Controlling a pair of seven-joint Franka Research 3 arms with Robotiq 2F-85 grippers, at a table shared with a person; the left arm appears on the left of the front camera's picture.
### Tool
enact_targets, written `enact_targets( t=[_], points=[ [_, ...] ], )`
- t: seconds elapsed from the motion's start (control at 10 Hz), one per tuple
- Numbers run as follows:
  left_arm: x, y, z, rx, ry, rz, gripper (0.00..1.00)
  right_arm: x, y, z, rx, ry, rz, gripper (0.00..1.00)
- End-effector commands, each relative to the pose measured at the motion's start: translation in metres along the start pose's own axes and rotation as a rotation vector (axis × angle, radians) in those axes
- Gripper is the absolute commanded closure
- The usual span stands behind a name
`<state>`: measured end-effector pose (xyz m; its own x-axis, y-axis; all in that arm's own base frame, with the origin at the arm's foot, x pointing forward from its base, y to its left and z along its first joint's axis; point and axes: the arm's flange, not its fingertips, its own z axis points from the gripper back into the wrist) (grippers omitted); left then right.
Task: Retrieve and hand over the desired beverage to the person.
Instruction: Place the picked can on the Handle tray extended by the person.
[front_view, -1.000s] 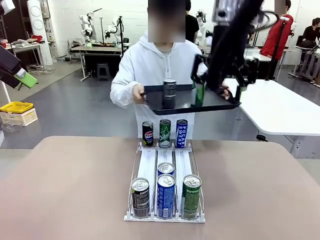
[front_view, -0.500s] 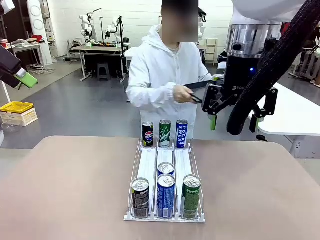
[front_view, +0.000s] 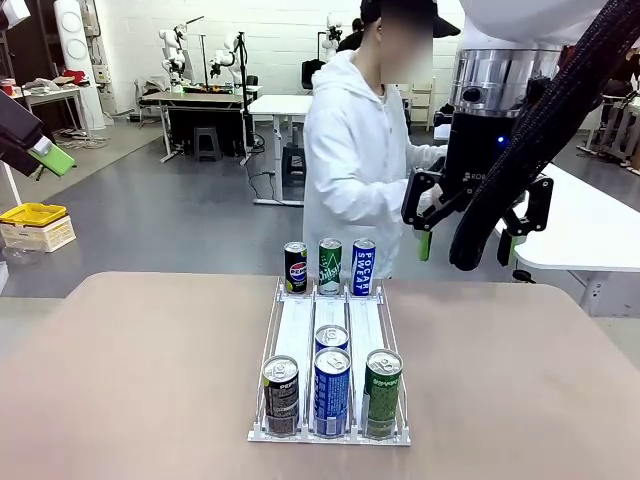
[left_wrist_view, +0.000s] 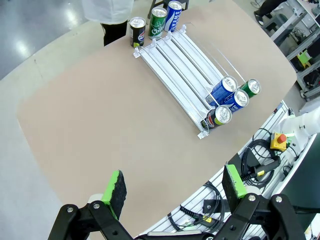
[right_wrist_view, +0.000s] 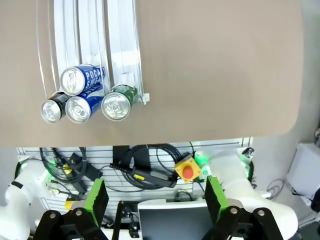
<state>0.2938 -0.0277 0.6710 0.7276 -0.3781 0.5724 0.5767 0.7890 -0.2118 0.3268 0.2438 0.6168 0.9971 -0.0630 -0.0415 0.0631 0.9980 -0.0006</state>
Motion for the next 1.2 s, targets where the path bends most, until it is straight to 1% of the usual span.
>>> enact_targets(
  t=[0.0,1.1],
  points=[
    [0.0009,-0.0013,-0.0011,-0.006,-0.012,0.004,0.0,0.0009,-0.0013,0.0013,-0.004,-0.001,0.004,0.0],
    [0.0009,-0.0013,-0.0011,-0.006,-0.012,0.004,0.0,0.0009,-0.0013,0.0013,-0.004,-0.001,0.004,0.0]
  ],
)
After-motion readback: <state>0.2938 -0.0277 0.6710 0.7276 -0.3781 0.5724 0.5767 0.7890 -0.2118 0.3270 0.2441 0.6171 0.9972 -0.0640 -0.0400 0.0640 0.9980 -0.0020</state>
